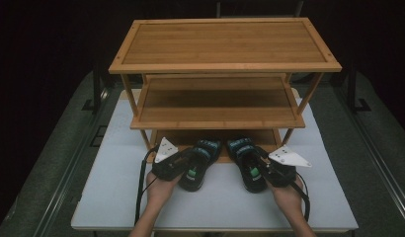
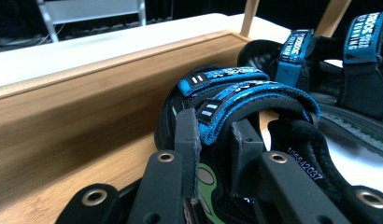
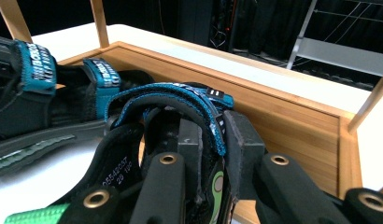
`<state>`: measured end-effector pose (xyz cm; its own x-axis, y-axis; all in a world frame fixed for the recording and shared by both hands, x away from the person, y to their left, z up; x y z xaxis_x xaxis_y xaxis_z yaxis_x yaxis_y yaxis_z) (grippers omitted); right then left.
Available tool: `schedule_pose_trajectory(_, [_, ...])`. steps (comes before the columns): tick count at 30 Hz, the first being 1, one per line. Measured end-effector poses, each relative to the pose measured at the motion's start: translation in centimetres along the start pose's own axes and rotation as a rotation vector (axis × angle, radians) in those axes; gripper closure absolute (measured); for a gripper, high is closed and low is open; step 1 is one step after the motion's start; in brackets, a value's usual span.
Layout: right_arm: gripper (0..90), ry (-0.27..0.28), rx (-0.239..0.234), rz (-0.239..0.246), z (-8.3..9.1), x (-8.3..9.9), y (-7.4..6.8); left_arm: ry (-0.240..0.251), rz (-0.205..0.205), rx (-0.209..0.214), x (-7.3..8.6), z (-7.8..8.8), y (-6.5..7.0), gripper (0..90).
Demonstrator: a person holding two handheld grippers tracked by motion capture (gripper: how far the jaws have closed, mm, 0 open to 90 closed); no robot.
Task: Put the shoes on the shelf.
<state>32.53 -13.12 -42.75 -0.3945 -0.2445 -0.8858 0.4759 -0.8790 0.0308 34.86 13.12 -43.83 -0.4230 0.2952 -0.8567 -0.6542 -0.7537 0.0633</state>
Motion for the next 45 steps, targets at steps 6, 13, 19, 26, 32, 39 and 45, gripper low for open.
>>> schedule_pose_trajectory(6, [76.8, -0.005, 0.017, -0.008, -1.3, -0.3, -0.1, -0.011, 0.011, -0.021, -0.3, -0.7, -0.3, 76.5])
schedule_pose_trajectory(13, [76.7, -0.008, 0.020, -0.013, -2.2, -0.1, -0.1, -0.007, 0.021, -0.033, -0.5, -1.6, -0.3, 76.4])
schedule_pose_trajectory(19, [75.7, -0.021, 0.015, -0.017, -2.9, 0.6, 0.0, -0.012, 0.012, -0.025, -0.3, -2.1, -0.3, 74.1])
schedule_pose_trajectory(26, [66.9, -0.036, -0.003, 0.014, -2.8, 0.7, 0.3, -0.017, 0.006, 0.030, -0.5, -1.7, 0.1, 57.1])
schedule_pose_trajectory(32, [59.1, -0.045, -0.028, 0.022, -2.6, 0.7, 0.3, -0.038, -0.063, 0.015, -0.8, -1.2, 0.7, 35.6])
schedule_pose_trajectory(39, [49.4, -0.060, -0.052, 0.017, -2.1, 0.8, 0.4, -0.032, -0.090, 0.024, -0.9, -0.2, 1.5, 18.5])
schedule_pose_trajectory(45, [45.0, -0.051, -0.095, 0.016, -1.1, 0.9, 0.2, -0.038, -0.085, 0.066, -0.9, 1.1, 2.3, 13.9])
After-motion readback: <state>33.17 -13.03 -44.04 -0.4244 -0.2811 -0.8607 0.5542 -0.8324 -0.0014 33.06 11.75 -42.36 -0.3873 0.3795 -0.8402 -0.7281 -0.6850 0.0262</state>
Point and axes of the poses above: each handheld gripper's, and its own axes: z roughly backward along the jaws, x roughly out of its underside, y roughly to its right, the point moved 6 cm from there along -z, roughly forward along the jaws, and after that the axes turned 6 degrees about -y, right-handed, at the moved point
